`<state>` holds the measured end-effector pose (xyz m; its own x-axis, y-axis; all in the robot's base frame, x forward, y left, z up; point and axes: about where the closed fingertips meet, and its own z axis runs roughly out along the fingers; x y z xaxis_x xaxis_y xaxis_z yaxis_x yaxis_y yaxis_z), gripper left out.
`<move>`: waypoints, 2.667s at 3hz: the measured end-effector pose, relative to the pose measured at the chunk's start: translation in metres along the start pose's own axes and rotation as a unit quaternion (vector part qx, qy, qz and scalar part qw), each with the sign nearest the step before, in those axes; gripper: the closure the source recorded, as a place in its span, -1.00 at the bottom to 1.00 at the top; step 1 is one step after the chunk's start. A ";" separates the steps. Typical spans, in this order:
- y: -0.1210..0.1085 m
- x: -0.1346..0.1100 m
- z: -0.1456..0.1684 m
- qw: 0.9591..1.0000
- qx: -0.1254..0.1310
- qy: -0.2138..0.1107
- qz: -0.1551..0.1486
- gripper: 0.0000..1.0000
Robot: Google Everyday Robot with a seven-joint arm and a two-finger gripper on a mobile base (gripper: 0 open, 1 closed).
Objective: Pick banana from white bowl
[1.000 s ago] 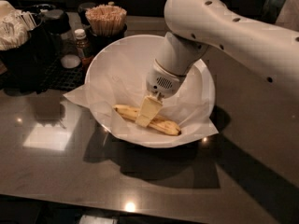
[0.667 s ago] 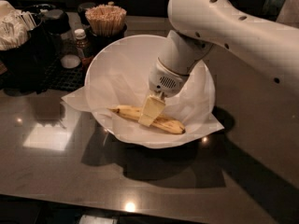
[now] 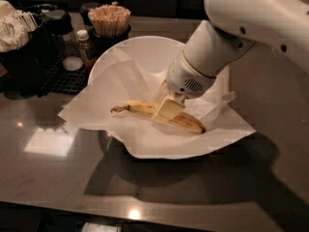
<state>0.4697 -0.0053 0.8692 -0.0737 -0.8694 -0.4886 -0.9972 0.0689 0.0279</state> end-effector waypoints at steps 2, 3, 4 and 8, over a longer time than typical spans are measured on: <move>-0.018 0.030 -0.007 0.999 -0.007 -0.005 -0.034 1.00; -0.042 0.029 0.032 0.998 -0.046 -0.005 -0.047 1.00; -0.044 0.016 0.047 0.996 -0.063 -0.012 -0.060 1.00; -0.043 0.013 0.034 0.997 -0.037 -0.008 -0.062 -0.30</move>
Offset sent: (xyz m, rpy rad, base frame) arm 0.0514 -0.0399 -0.0426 -0.0256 0.0206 0.1524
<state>0.5121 -0.0031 0.8324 0.0493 -0.8610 -0.5062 -0.9967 -0.0750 0.0305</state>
